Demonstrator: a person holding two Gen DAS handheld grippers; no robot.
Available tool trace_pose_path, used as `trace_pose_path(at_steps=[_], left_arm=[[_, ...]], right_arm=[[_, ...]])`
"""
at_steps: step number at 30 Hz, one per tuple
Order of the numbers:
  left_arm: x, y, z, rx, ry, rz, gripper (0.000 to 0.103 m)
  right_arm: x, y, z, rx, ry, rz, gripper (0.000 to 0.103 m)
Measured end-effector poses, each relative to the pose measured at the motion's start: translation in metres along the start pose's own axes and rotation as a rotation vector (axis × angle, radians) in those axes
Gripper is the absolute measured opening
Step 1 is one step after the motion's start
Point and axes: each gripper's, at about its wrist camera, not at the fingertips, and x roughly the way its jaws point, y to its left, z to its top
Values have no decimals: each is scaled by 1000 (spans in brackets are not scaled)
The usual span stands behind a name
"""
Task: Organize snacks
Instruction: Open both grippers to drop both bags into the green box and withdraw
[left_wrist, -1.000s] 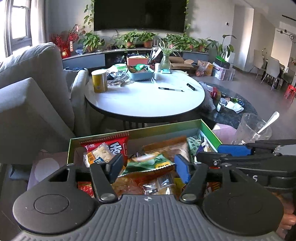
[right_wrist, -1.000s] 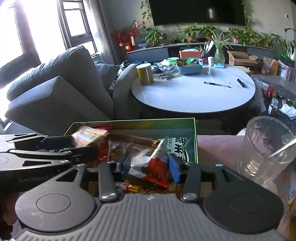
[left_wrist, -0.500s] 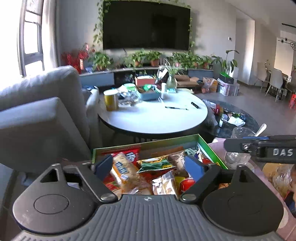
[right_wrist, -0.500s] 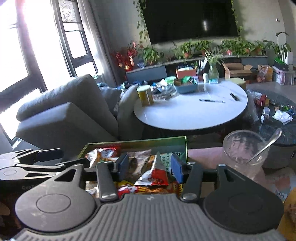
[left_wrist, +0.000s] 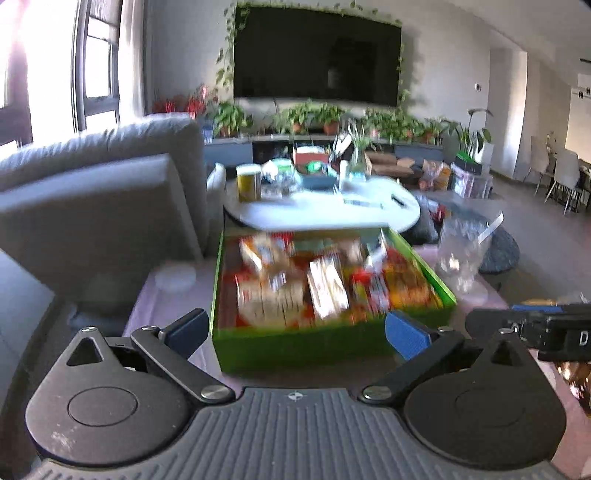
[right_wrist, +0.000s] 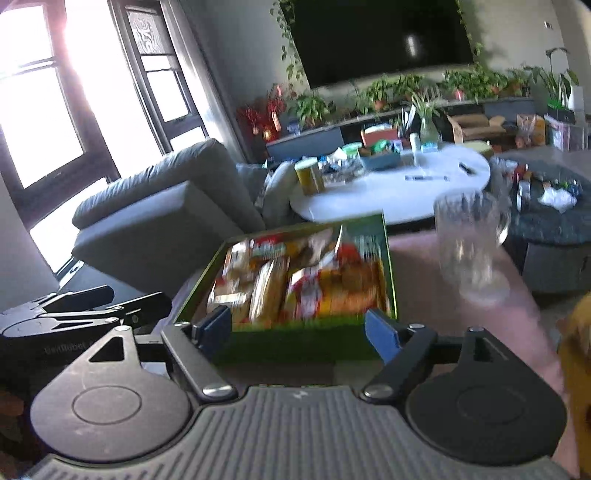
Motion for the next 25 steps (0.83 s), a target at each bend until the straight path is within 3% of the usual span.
trace_pose_path(at_steps=[7, 25], left_arm=[[-7, -21, -30, 80, 53, 37, 102], [-19, -14, -39, 56, 47, 39, 102]], right_arm=[[-8, 12, -19, -50, 16, -43, 61], [-13, 14, -34, -52, 20, -41, 61]])
